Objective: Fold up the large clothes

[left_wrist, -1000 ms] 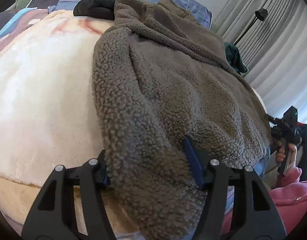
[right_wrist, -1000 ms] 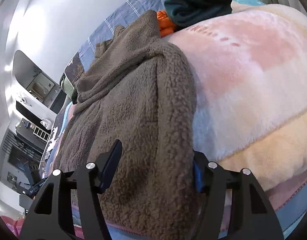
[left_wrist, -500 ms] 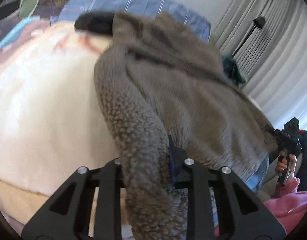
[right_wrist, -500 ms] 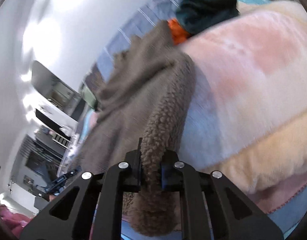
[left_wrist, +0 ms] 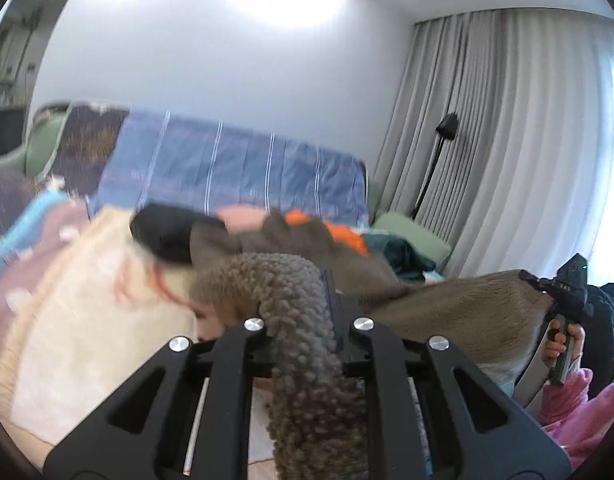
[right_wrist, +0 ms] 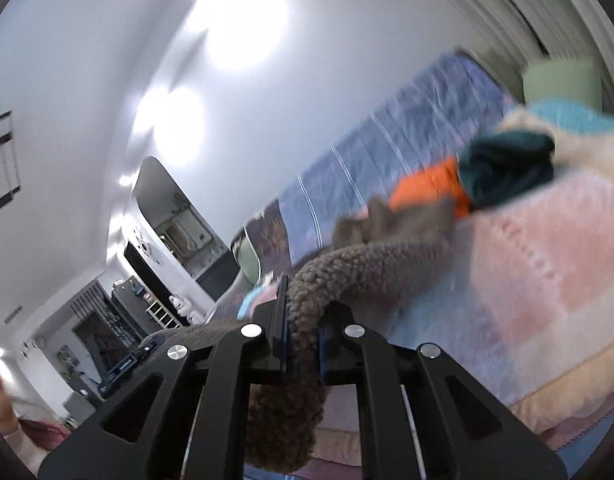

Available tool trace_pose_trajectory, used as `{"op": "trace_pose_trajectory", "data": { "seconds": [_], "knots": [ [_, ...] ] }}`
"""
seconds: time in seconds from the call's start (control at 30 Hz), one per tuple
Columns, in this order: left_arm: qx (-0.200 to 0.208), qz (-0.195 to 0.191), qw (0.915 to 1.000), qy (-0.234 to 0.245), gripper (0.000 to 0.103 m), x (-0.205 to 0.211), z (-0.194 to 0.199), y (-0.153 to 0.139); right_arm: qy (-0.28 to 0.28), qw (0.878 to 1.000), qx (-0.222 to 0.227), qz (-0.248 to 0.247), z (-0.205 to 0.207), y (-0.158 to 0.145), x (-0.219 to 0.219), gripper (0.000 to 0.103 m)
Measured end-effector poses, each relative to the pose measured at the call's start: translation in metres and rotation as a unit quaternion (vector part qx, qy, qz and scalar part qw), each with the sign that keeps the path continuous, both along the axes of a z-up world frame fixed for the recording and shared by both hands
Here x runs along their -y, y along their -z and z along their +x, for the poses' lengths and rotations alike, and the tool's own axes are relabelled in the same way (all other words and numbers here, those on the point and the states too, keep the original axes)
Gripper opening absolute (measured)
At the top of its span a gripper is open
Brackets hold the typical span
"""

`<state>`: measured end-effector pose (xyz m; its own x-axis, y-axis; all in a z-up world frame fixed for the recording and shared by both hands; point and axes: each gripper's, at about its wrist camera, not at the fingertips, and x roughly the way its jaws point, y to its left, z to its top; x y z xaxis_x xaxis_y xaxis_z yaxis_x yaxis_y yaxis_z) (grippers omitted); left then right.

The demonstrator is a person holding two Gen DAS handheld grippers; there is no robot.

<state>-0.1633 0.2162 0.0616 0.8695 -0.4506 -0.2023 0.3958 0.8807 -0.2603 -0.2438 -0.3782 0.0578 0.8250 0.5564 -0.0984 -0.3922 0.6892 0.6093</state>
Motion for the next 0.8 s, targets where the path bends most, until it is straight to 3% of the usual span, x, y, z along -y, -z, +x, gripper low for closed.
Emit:
{"op": "trace_pose_trajectory", "data": {
  "seconds": [0.2, 0.5, 0.8],
  "knots": [
    [0.029, 0.005, 0.9995, -0.015, 0.013, -0.003, -0.019, -0.020, 0.045, 0.996, 0.068, -0.031, -0.037, -0.034, 0.001, 0.010],
    [-0.037, 0.005, 0.9981, -0.049, 0.013, -0.003, 0.042, 0.003, 0.081, 0.996, 0.006, -0.025, 0.025, 0.006, 0.006, 0.011],
    [-0.049, 0.026, 0.9969, -0.056, 0.015, 0.004, 0.102, -0.002, 0.104, 0.993, 0.001, -0.059, 0.086, 0.001, -0.002, 0.011]
  ]
}}
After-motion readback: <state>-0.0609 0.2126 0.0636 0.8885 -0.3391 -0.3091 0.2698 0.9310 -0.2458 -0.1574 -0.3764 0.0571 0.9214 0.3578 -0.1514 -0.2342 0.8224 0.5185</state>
